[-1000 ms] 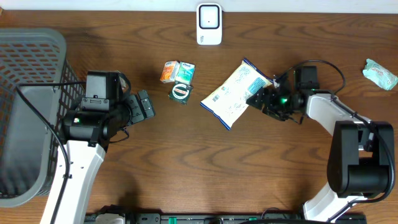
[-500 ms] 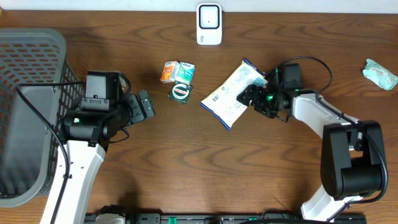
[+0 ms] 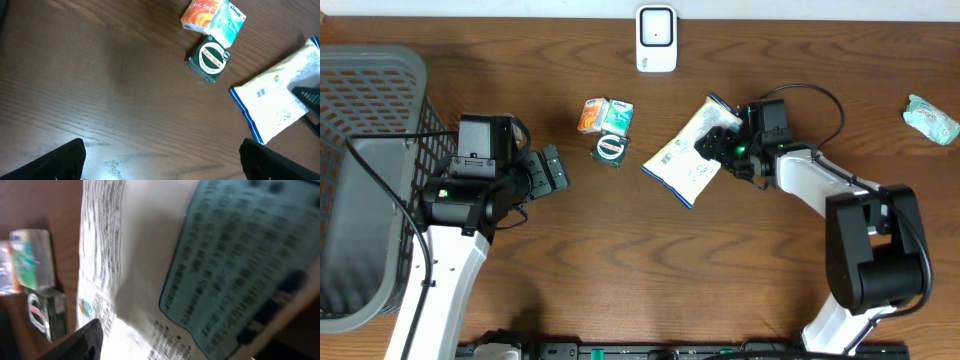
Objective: Scan the item barcode
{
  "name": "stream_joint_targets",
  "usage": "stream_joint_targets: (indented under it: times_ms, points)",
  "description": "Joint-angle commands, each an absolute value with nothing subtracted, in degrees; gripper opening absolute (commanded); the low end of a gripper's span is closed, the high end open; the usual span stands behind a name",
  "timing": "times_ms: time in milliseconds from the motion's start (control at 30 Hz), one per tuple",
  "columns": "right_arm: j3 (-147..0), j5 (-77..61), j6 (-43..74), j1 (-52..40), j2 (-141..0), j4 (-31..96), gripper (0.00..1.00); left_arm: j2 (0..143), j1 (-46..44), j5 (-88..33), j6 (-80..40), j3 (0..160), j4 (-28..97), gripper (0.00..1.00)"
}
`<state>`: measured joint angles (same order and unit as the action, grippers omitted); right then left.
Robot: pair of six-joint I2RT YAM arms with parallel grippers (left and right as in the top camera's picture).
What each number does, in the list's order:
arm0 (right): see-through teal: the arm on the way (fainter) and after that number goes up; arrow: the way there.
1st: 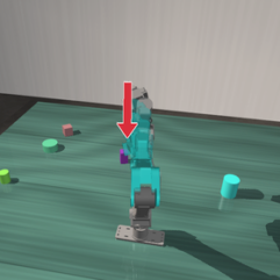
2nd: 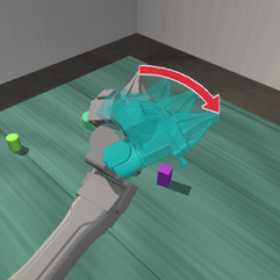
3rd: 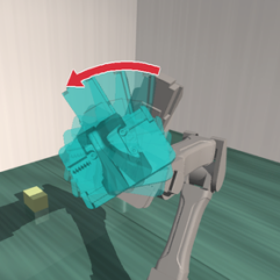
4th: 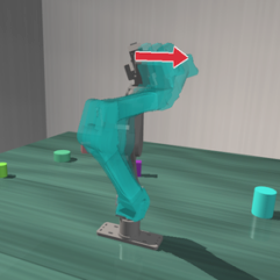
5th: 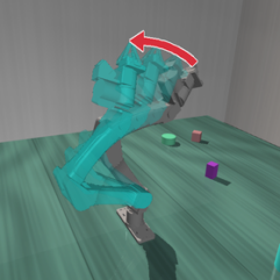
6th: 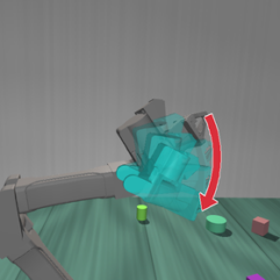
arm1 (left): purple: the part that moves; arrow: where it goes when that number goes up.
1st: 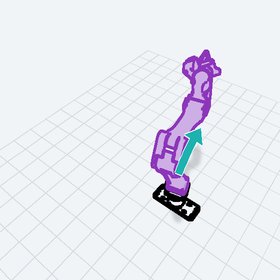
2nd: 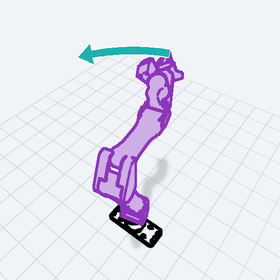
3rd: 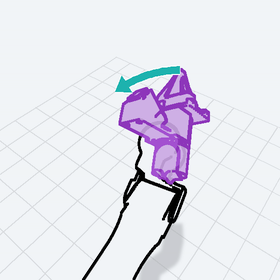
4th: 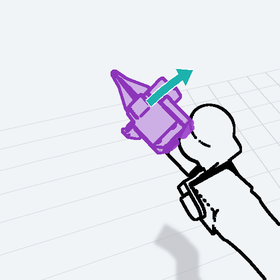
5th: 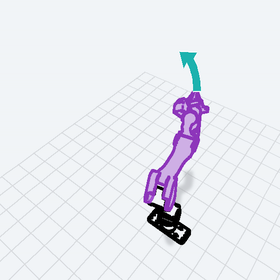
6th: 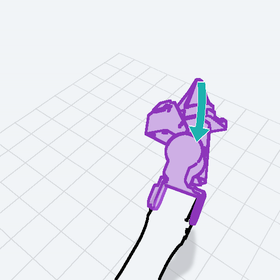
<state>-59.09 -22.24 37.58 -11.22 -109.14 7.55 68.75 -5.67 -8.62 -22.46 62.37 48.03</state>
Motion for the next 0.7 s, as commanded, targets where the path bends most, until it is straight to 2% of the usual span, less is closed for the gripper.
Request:
stream_joint_targets:
  times_ms: [0,33,133,400,667]
  points:
    - [-57.3,-23.5,38.6,-11.7,-114.5,7.6,0.61,68.9,-5.3,-7.9,-22.3,62.9,48.2,0.98]
    - [-57.3,-23.5,38.5,-11.7,-114.5,7.7,0.42,68.9,-5.3,-7.9,-22.3,62.9,48.2,0.98]
    - [-57.3,-24.3,38.5,-11.7,-114.5,7.8,0.01,68.9,-5.3,-7.9,-22.3,62.9,48.2,0.98]
    - [-57.3,-31.9,34.9,-11.1,-113.8,7.1,0.01,68.9,-5.3,-7.9,-22.3,62.9,48.2,0.98]
    - [-57.3,-46.6,28.0,-5.3,-105.6,4.0,0.01,68.9,-5.3,-7.9,-22.3,62.9,48.2,0.98]
